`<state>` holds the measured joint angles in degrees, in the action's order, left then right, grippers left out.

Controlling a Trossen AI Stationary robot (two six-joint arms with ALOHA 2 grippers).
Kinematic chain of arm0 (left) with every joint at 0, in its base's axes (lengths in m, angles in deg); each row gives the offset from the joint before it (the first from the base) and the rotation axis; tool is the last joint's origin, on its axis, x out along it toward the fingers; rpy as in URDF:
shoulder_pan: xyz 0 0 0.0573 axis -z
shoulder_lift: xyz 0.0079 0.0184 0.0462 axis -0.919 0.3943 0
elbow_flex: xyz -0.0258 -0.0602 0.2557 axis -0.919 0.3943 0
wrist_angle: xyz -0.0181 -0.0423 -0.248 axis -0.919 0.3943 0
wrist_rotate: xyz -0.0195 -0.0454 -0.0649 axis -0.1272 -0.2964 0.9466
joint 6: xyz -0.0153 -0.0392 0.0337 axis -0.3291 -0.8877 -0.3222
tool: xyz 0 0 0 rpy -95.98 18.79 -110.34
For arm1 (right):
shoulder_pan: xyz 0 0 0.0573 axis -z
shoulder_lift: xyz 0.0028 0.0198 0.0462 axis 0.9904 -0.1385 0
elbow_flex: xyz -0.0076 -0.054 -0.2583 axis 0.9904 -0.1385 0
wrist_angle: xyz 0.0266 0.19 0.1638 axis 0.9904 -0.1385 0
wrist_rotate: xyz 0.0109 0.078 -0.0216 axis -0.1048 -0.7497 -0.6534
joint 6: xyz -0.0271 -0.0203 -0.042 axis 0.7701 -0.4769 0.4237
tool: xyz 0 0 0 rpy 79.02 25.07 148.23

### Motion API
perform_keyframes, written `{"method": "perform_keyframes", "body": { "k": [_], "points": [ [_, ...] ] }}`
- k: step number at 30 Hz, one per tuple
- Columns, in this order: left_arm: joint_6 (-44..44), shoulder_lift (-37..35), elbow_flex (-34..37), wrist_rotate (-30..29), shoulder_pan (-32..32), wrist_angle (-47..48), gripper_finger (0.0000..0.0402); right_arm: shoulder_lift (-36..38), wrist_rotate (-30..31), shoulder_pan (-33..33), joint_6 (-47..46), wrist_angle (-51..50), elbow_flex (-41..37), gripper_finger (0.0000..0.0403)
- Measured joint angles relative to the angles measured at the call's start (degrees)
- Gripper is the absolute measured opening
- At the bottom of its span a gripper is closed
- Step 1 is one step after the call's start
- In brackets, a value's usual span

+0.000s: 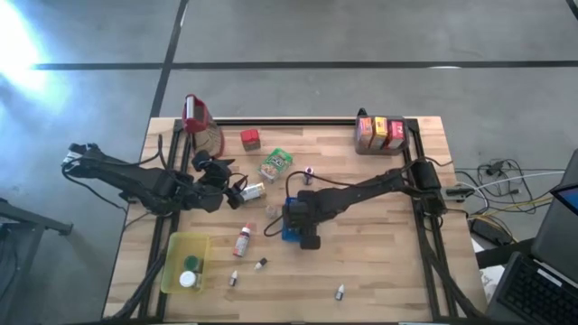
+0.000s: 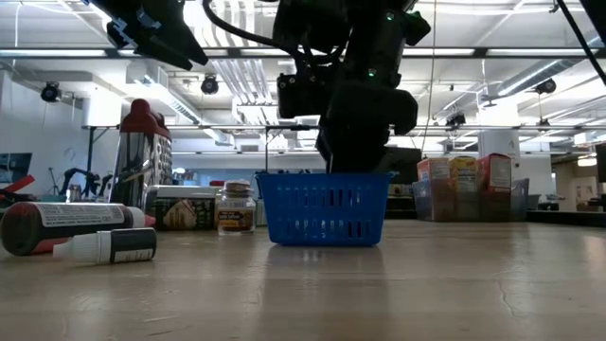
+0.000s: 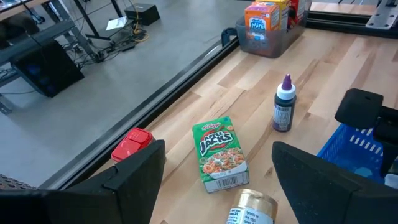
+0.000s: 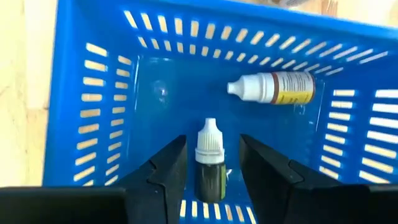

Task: Pick & Place Kitchen Items
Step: Remove the small green food coloring bottle from the blue bin

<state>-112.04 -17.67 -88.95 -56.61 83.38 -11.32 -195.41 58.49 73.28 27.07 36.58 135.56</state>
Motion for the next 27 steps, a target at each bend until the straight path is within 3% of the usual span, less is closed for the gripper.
{"method": "perform_keyframes", "body": {
  "k": [14,27],
  "points": [
    [0.0,0.0,0.0,0.0,0.0,0.0,0.03,0.0,-3.0,1.0,-0.5,-0.9,-0.1,0.0103],
    [0.0,0.0,0.0,0.0,0.0,0.0,0.0301,0.0,-3.0,0.9,-0.8,-3.5,-0.1,0.0159]
  ]
}}
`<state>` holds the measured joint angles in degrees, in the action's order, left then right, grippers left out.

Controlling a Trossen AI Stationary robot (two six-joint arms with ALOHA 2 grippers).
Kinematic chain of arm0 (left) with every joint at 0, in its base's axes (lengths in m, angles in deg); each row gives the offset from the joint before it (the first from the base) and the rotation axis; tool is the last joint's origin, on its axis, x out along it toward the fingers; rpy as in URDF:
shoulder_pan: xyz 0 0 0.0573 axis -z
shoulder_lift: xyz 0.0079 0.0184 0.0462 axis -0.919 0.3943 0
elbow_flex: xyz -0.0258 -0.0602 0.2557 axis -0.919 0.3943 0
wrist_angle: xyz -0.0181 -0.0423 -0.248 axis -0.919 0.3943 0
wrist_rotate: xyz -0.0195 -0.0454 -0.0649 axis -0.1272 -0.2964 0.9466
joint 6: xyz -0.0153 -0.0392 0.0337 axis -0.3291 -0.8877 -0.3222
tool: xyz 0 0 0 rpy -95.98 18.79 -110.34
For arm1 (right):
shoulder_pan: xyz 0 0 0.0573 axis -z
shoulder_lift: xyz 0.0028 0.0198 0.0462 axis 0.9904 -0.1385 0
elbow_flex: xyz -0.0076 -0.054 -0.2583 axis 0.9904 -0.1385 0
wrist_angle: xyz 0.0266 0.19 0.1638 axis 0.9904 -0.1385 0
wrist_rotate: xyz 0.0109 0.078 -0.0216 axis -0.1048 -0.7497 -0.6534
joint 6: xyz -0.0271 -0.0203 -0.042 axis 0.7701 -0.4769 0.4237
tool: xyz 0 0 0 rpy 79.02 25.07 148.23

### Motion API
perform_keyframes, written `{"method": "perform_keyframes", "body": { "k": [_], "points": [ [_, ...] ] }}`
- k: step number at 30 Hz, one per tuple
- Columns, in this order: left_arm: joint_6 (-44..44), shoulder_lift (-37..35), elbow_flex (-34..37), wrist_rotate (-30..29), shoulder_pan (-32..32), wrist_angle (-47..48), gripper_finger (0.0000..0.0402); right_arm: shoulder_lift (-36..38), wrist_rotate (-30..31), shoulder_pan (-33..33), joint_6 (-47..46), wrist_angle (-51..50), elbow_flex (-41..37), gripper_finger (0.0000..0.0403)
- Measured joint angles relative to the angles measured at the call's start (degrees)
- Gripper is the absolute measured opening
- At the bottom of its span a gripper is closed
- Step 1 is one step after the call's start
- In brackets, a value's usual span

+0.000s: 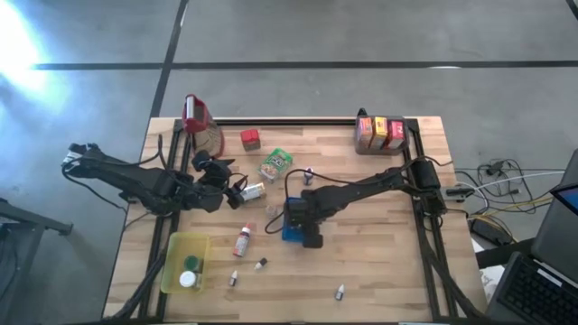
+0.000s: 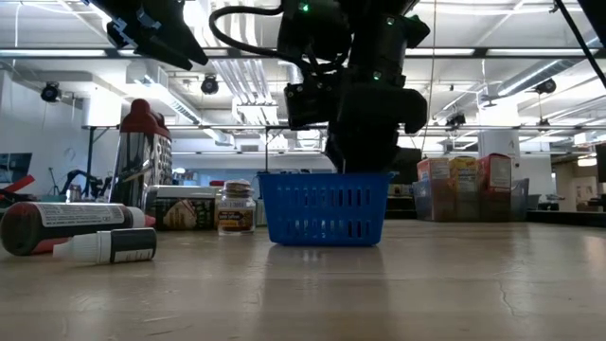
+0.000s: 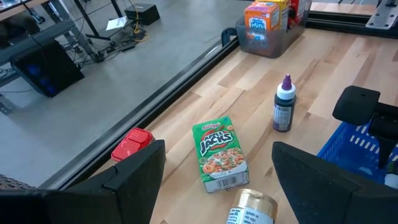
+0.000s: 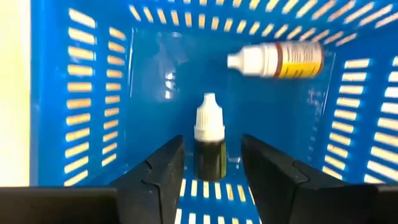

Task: Pick & Place Kitchen Items
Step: Remove the small green food coloring bottle from the blue bin

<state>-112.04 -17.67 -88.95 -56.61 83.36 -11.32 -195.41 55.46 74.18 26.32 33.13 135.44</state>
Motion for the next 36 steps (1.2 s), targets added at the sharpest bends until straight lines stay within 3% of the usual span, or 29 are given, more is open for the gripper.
{"method": "perform_keyframes", "body": {
  "k": [6,20,30,36],
  "points": [
    [0.0,0.0,0.0,0.0,0.0,0.0,0.03,0.0,0.0,0.0,-0.4,-0.5,0.0,0.0161],
    [0.0,0.0,0.0,0.0,0.0,0.0,0.03,0.0,-3.8,0.6,-0.2,-0.7,-0.4,0.0106],
    [0.0,0.0,0.0,0.0,0.0,0.0,0.03,0.1,-3.4,0.7,0.5,-0.2,-1.0,0.0119],
    [0.0,0.0,0.0,0.0,0.0,0.0,0.03,0.1,-2.8,0.7,1.4,-0.1,-1.0,0.0083]
  ]
}}
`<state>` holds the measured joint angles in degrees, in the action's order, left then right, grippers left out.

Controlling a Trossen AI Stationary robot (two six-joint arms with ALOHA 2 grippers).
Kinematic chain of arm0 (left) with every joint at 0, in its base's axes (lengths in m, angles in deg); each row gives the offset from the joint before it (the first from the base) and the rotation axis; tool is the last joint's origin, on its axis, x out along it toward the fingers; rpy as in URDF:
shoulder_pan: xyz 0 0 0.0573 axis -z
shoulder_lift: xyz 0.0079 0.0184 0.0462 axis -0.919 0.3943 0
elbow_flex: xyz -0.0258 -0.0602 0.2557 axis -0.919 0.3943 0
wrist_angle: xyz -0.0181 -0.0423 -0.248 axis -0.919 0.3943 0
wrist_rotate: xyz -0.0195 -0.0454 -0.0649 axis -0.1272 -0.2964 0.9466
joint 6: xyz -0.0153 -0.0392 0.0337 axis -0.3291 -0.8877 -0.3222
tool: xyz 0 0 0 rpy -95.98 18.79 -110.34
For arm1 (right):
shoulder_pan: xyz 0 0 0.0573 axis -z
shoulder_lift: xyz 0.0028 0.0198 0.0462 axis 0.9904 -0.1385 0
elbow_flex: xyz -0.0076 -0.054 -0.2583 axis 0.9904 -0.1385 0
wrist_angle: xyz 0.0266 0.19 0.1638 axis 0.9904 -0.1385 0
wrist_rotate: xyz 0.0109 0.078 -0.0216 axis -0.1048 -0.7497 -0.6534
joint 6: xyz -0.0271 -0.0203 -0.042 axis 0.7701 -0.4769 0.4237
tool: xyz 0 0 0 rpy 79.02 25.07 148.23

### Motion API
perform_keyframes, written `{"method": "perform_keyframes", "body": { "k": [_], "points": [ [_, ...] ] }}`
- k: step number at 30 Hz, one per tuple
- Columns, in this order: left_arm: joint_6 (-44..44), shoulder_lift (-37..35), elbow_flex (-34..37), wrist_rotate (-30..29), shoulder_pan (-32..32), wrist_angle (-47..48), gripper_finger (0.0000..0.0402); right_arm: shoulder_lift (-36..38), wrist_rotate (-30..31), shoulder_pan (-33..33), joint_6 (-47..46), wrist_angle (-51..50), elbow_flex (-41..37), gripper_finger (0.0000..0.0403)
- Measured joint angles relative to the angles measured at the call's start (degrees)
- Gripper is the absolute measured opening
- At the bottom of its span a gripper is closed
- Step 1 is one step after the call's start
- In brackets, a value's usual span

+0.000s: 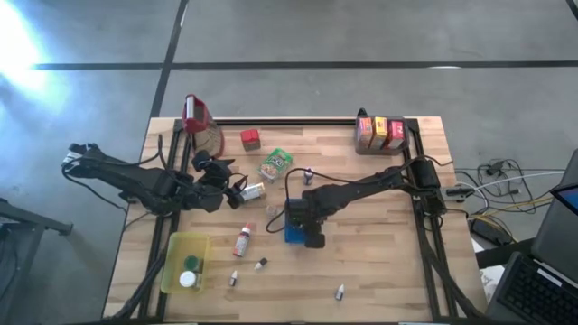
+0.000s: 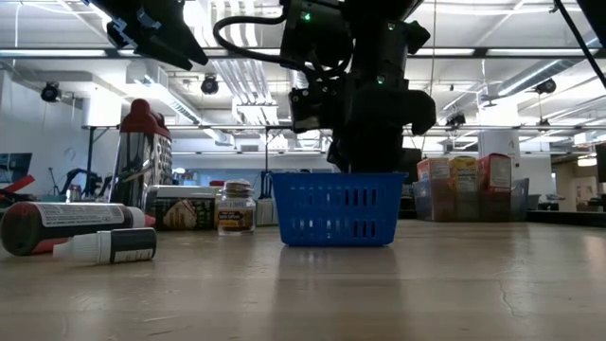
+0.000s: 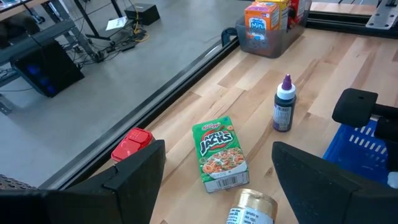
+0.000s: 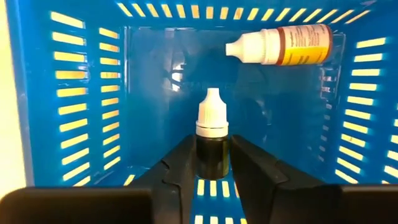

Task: Pick & Place Kitchen Items
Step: Remove the small green food coloring bottle from the blue bin

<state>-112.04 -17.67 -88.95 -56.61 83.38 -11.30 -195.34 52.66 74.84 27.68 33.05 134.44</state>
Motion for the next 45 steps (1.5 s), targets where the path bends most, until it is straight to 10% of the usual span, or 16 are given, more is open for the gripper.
{"method": "perform_keyframes", "body": {
  "k": [12,32,45],
  "points": [
    [0.0,0.0,0.0,0.0,0.0,0.0,0.03,0.2,0.0,0.0,0.4,0.2,0.1,0.001],
    [0.0,0.0,0.0,0.0,0.0,0.0,0.03,-1.9,-3.2,0.0,-0.3,2.8,0.0,0.0145],
    [0.0,0.0,0.0,0.0,0.0,0.0,0.03,-3.4,-3.1,0.0,0.2,3.0,0.1,0.0093]
  ]
}}
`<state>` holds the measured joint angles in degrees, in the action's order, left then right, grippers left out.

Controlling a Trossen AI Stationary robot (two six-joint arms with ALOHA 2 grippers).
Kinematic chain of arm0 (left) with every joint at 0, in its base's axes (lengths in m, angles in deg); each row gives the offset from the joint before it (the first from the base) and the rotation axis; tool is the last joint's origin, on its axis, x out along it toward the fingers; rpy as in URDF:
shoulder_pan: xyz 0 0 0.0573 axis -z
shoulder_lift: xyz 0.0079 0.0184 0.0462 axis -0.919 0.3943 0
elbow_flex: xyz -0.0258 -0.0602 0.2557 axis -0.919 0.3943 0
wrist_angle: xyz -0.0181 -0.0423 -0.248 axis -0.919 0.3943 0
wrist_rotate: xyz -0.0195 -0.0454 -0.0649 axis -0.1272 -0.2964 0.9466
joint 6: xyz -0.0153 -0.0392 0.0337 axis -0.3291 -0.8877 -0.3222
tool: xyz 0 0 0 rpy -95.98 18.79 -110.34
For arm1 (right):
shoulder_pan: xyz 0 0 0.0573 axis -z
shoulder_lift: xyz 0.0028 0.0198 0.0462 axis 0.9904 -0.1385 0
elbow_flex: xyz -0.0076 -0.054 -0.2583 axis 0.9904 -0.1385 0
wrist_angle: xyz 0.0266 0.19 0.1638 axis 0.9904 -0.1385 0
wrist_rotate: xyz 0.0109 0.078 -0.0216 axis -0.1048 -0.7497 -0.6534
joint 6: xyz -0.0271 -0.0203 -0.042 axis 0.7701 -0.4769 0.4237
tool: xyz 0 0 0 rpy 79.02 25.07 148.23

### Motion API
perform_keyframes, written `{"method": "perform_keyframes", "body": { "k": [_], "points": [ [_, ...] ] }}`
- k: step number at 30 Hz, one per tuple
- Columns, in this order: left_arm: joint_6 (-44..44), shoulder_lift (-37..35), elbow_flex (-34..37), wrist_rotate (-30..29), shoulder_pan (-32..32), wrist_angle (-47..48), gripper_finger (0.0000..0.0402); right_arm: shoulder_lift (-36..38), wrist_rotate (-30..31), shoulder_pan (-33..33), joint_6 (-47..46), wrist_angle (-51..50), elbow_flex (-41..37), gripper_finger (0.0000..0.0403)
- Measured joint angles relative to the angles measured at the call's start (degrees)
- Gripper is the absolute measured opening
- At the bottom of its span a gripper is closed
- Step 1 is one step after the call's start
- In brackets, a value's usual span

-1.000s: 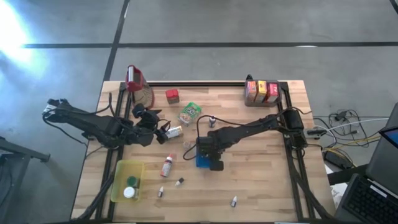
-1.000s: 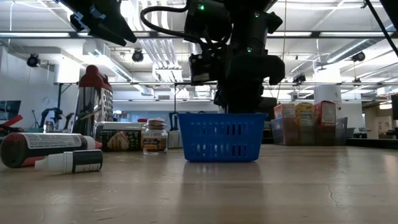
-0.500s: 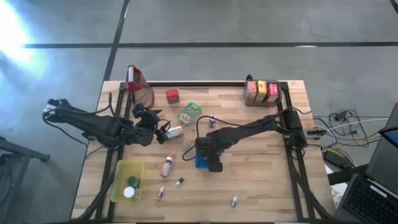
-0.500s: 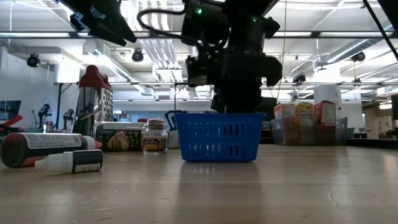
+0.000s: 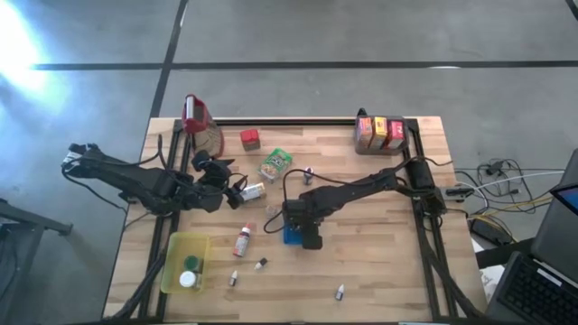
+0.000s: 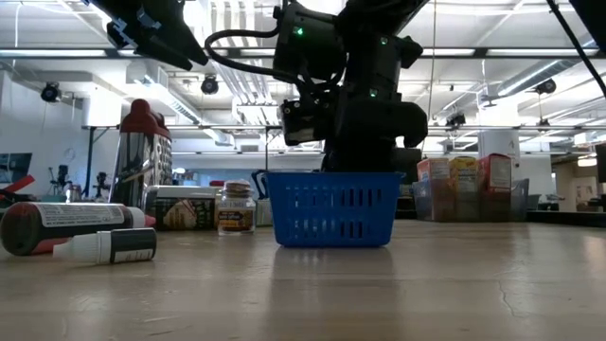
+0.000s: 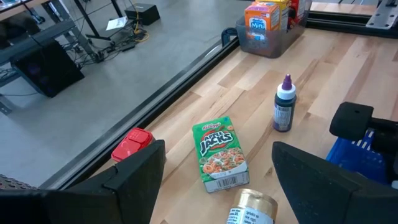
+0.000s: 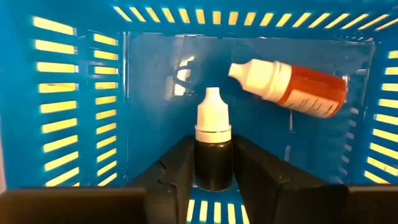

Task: Pick & Place Kitchen Items
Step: Remove the small green food coloring bottle from the blue bin

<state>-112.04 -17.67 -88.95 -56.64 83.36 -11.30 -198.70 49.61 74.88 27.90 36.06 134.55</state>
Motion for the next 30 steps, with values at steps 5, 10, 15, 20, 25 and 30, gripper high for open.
{"method": "perform_keyframes", "body": {
  "k": [5,10,15,20,25,30],
  "points": [
    [0.0,0.0,0.0,0.0,0.0,0.0,0.0301,0.2,0.1,0.0,0.2,0.0,-0.1,0.0061],
    [0.0,0.0,0.0,0.0,0.0,0.0,0.03,0.3,0.0,0.0,0.4,-0.2,-0.1,0.0072],
    [0.0,0.0,0.0,0.0,0.0,0.0,0.03,1.3,-0.1,-0.1,0.5,-0.5,-0.3,0.0077],
    [0.0,0.0,0.0,0.0,0.0,0.0,0.03,3.5,-0.3,-0.1,0.4,-0.6,-0.3,0.0063],
    [0.0,0.0,0.0,0.0,0.0,0.0,0.0301,5.6,-0.3,-0.1,0.4,-0.5,-0.3,0.0067],
    [0.0,0.0,0.0,0.0,0.0,0.0,0.03,9.7,-2.8,-0.3,0.1,-0.7,-0.3,0.0065]
  ]
}}
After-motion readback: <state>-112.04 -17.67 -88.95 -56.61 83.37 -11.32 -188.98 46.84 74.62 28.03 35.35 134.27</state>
